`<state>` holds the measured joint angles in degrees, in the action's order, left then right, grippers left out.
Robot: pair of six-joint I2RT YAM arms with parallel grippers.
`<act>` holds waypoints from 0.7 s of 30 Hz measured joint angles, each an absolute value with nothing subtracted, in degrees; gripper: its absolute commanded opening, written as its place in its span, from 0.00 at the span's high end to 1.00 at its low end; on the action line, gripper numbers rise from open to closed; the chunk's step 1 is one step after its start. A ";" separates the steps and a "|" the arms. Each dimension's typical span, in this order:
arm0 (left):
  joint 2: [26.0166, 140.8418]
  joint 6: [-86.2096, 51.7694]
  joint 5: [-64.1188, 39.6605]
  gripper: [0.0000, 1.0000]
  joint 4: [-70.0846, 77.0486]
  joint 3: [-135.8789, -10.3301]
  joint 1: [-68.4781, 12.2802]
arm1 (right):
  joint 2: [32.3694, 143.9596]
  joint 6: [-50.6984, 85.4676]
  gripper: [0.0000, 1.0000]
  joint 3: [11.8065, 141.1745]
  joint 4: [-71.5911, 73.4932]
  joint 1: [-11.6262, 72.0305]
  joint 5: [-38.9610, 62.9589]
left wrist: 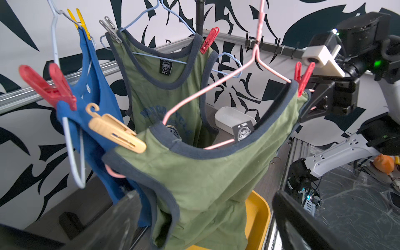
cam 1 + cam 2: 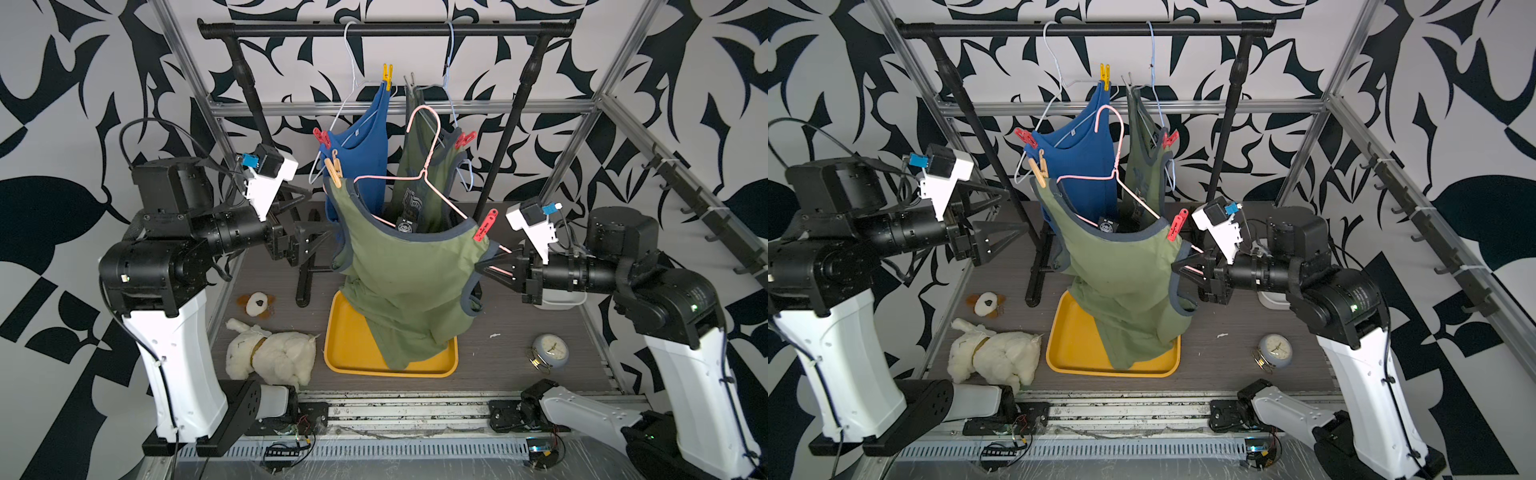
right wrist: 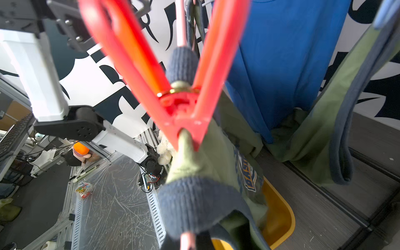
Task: Remove the clothespins securing tank tops to the hanger
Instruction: Pick up the hanger from the clothesline.
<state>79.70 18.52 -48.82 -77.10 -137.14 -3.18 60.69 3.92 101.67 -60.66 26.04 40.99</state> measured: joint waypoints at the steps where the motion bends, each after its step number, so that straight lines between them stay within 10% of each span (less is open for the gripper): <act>1: 80.34 18.15 -49.19 0.01 -76.82 -137.75 -3.18 | 60.69 3.79 1.00 101.67 -60.90 26.04 41.17; 21: 85.23 6.79 -64.99 0.01 -65.73 -138.52 -3.20 | 73.08 0.75 1.00 102.37 -59.18 39.29 38.15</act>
